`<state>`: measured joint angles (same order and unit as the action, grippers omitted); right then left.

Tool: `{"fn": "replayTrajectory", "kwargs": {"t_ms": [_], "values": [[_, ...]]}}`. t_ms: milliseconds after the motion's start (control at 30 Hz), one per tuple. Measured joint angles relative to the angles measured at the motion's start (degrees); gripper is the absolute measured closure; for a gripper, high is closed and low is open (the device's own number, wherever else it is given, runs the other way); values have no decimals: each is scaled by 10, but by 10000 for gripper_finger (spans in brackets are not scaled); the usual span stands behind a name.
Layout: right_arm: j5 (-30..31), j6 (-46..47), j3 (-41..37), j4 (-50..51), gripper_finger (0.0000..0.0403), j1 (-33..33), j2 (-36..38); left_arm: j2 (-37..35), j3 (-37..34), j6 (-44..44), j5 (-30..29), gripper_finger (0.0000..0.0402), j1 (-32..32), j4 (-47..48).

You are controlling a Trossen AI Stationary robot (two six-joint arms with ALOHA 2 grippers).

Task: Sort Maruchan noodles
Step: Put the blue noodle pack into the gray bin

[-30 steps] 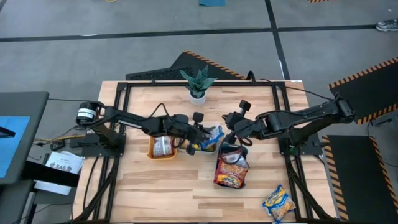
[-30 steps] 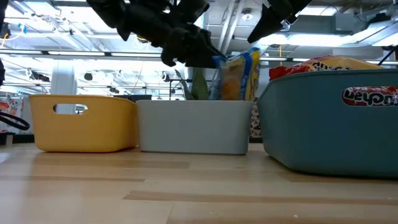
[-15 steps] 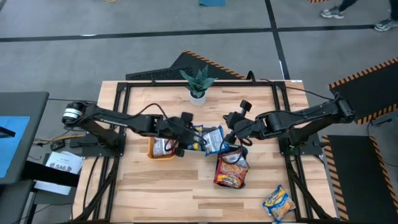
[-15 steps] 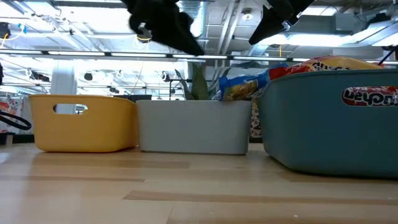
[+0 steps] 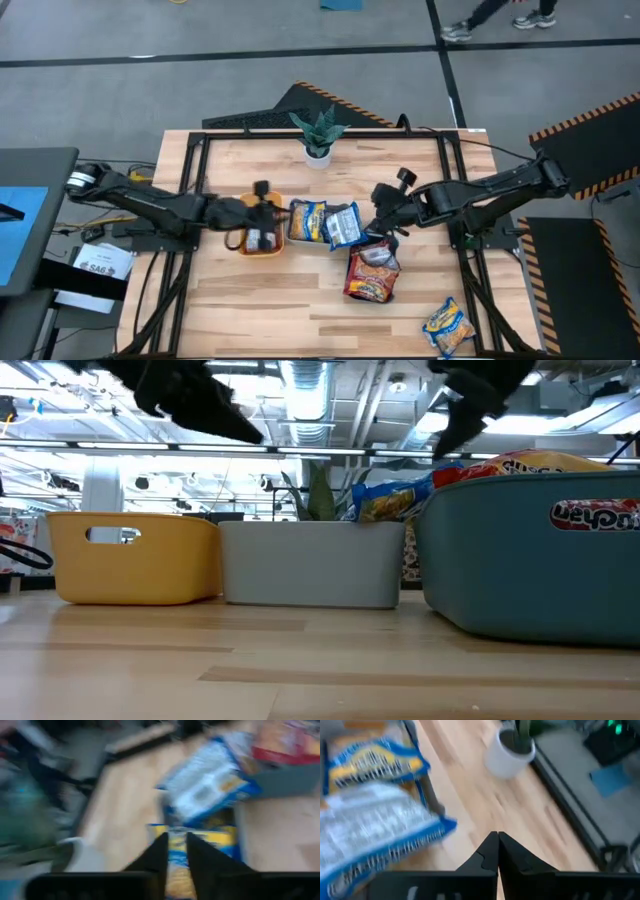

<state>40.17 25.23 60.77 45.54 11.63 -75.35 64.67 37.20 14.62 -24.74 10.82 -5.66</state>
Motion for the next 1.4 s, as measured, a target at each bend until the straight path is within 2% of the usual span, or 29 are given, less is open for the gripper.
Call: {"fn": "replayTrajectory", "kwargs": {"t_ms": [33,100,233,333,600,800,1133,1267,1400], "values": [[-9,23,0,23,385,3,1,-21,-21,7,-30,370,7,-27],[-48,70,0,55,393,9,1,-62,-61,11,-54,390,16,-89],[-146,113,0,65,395,12,-2,-140,-114,-4,-43,400,27,-142],[-190,110,-1,31,396,17,-19,-180,-134,-19,-27,400,35,-149],[-294,116,0,-17,396,17,-80,-215,-152,12,-42,401,40,-159],[-324,121,17,-29,391,13,-135,-221,-151,17,-40,401,39,-167],[-332,37,82,-95,391,-20,-193,-215,-151,7,-43,401,39,-131],[-378,18,97,-86,391,-39,-235,-215,-151,6,-43,401,39,-131],[-381,15,114,-45,391,-44,-242,-215,-151,6,-43,401,39,-125]]}}
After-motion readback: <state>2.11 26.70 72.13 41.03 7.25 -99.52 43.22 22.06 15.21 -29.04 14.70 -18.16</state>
